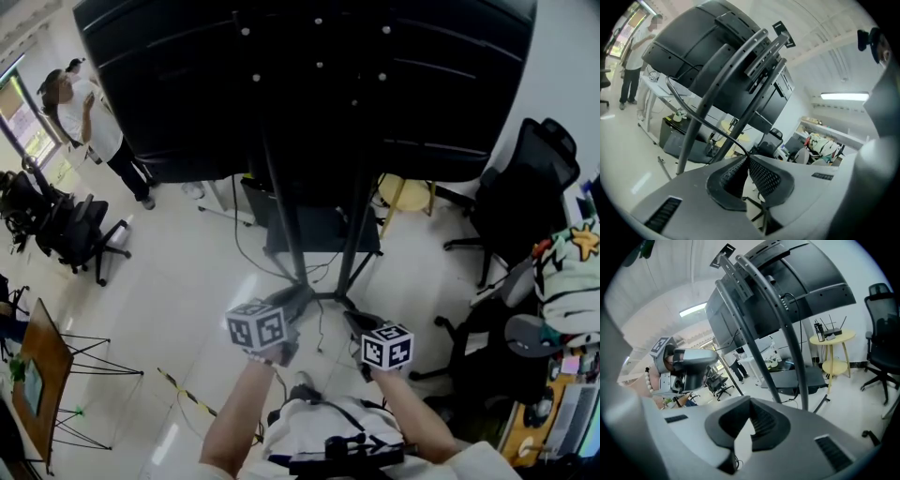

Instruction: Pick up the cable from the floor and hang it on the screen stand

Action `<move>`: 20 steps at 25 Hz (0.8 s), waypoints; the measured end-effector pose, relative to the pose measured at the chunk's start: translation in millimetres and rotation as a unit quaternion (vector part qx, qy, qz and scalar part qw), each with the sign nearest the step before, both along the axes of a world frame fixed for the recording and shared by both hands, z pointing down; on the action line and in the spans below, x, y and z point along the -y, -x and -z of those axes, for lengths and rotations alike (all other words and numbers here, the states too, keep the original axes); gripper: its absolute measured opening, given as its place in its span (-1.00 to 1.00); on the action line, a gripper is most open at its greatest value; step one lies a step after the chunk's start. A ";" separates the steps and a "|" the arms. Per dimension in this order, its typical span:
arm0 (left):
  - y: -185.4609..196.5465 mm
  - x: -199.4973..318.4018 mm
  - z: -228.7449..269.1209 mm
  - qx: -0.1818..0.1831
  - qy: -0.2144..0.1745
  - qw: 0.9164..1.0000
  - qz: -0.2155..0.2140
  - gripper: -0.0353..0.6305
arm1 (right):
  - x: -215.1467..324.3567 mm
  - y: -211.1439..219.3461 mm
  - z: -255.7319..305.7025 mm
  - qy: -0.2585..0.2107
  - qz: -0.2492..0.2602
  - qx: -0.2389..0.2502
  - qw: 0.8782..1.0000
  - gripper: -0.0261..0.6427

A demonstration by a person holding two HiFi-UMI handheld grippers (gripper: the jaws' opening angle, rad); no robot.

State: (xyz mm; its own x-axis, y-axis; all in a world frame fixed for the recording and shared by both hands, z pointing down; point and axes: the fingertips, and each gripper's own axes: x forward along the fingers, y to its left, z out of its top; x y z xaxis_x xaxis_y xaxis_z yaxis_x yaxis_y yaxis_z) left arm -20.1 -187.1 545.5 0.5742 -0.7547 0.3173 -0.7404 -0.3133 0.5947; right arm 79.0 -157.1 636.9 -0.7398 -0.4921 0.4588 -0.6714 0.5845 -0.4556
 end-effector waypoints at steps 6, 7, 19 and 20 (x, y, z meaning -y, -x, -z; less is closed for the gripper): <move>-13.3 -3.4 15.9 -0.085 -0.014 0.996 -0.001 -0.85 | -1.8 -21.6 10.6 -0.013 -0.007 0.013 1.000 -0.91; -14.7 -3.5 21.2 -0.096 -0.018 0.995 -0.002 -0.85 | -1.9 -23.6 12.8 -0.018 -0.006 0.013 1.000 -0.91; -32.6 -8.6 97.9 -0.166 -0.103 0.979 -0.064 -0.85 | 3.7 -37.8 23.4 -0.036 -0.012 0.021 0.999 -0.91; -33.2 -8.3 103.2 -0.170 -0.106 0.977 -0.067 -0.85 | 5.7 -38.5 23.5 -0.038 -0.013 0.021 0.999 -0.91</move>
